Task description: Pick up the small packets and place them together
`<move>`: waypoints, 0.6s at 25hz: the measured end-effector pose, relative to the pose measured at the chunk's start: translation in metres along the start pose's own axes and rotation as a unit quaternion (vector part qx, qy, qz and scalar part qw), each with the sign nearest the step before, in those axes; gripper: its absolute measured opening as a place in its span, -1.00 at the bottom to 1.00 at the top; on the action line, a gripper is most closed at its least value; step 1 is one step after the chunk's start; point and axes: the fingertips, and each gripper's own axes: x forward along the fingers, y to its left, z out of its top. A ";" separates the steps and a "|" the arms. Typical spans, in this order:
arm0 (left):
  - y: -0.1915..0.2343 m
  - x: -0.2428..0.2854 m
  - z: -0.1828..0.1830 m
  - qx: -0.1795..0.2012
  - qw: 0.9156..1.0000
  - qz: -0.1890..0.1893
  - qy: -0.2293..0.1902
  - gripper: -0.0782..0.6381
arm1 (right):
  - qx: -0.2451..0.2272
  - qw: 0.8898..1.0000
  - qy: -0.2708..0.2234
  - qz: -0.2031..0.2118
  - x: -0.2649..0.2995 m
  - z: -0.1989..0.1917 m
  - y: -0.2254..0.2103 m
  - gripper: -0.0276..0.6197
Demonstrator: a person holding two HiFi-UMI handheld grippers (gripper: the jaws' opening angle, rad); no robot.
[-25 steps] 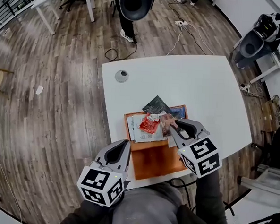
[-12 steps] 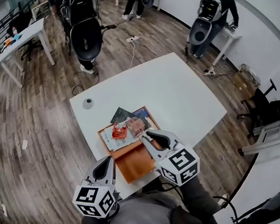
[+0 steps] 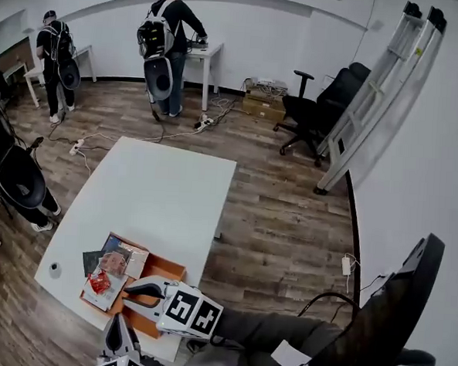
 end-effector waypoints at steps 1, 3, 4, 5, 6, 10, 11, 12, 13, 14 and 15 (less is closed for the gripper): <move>-0.008 0.001 0.000 0.003 1.000 -0.001 -0.003 -0.79 | -0.001 1.000 -0.005 -0.003 -0.008 0.002 -0.004 -0.71; -0.025 0.003 0.002 0.009 1.000 -0.003 -0.010 -0.79 | -0.005 1.000 -0.015 -0.007 -0.034 0.000 -0.010 -0.71; -0.034 0.002 0.004 0.013 1.000 -0.002 -0.015 -0.79 | -0.006 1.000 -0.020 -0.013 -0.051 -0.002 -0.014 -0.71; -0.042 0.001 0.007 0.017 1.000 0.001 -0.020 -0.79 | -0.007 1.000 -0.024 -0.019 -0.070 -0.002 -0.017 -0.71; -0.051 -0.002 0.011 0.021 0.999 0.006 -0.026 -0.79 | -0.007 0.999 -0.027 -0.022 -0.088 0.001 -0.019 -0.71; -0.057 -0.013 0.034 0.037 0.998 0.036 -0.044 -0.79 | -0.005 0.999 -0.037 -0.004 -0.101 0.021 -0.013 -0.72; -0.046 -0.011 0.038 0.043 0.997 0.037 -0.047 -0.79 | -0.006 0.999 -0.042 -0.005 -0.090 0.024 -0.012 -0.73; -0.033 -0.010 0.041 0.050 0.997 0.039 -0.050 -0.79 | -0.008 0.999 -0.047 -0.008 -0.079 0.025 -0.011 -0.74; -0.023 -0.010 0.044 0.056 0.996 0.044 -0.055 -0.79 | -0.011 0.999 -0.050 -0.009 -0.071 0.025 -0.010 -0.76; -0.017 -0.012 0.046 0.059 0.995 0.051 -0.060 -0.79 | -0.013 0.999 -0.052 -0.009 -0.067 0.025 -0.010 -0.77; -0.016 -0.014 0.047 0.060 0.994 0.059 -0.065 -0.79 | -0.012 0.999 -0.052 -0.008 -0.066 0.024 -0.010 -0.79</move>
